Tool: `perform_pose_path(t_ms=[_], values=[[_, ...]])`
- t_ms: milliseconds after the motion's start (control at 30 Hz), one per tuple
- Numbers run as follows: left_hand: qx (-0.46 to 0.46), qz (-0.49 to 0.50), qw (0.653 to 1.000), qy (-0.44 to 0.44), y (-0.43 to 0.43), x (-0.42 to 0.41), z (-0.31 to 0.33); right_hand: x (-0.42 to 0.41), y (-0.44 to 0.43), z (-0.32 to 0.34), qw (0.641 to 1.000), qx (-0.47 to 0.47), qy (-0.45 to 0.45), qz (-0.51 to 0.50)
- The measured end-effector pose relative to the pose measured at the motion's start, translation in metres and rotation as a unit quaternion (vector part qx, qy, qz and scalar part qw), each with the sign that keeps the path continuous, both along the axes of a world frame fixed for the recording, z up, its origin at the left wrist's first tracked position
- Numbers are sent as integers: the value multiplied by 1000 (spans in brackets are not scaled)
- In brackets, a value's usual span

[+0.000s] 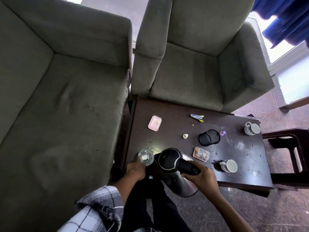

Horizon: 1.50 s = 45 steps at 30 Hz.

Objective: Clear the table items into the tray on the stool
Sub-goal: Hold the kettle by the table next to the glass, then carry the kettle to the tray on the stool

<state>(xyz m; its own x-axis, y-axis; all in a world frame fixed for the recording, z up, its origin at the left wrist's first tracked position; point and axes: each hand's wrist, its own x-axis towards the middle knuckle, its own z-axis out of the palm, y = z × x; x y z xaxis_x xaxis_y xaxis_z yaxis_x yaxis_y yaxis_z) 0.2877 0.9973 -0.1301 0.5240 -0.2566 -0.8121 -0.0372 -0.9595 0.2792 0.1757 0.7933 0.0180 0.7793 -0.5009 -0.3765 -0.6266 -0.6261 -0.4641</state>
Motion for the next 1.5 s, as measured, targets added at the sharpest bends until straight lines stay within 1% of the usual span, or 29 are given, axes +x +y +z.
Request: perform_pose_path(t_ms=[33,67,100,133,167,200,233,333,467,567,600,733,800,933,1167,1300,1500], values=[[-37,66,997,5,-6,3,2,-1,-1,3,1000,5,-5,-11],[-97,134,986,14,-13,5,10,-2,-3,7,1000,12,-13,-21],[-172,219,960,40,-22,7,17,-3,-5,13,999,20,-24,-30],[-225,304,924,60,-32,8,29,-4,-8,20,998,30,-34,-39],[-260,385,883,72,-43,10,40,-5,-11,27,997,41,-44,-47],[-286,425,854,84,-55,11,56,-6,-15,35,996,52,-55,-56],[-313,434,840,91,-67,12,74,-7,-19,42,994,61,-68,-67],[-375,417,819,120,-99,8,110,-16,-34,66,983,84,-119,-108],[-405,359,833,117,-140,0,133,-44,-60,89,960,124,-177,-178],[-422,293,854,86,-180,-11,149,-74,-84,103,938,138,-222,-227],[-422,276,859,89,-196,-17,157,-86,-93,108,930,142,-238,-242],[-435,205,873,80,-260,-56,190,-143,-129,119,898,142,-287,-302],[-447,175,874,74,-290,-85,203,-176,-148,125,885,140,-304,-324],[-451,119,881,82,-352,-150,214,-249,-196,137,868,134,-329,-348],[-454,66,885,82,-455,-250,238,-351,-275,151,843,102,-356,-390],[-449,20,887,109,-508,-284,245,-387,-314,157,825,102,-382,-404],[-439,7,892,108,-595,-314,240,-416,-390,151,815,97,-384,-424]])
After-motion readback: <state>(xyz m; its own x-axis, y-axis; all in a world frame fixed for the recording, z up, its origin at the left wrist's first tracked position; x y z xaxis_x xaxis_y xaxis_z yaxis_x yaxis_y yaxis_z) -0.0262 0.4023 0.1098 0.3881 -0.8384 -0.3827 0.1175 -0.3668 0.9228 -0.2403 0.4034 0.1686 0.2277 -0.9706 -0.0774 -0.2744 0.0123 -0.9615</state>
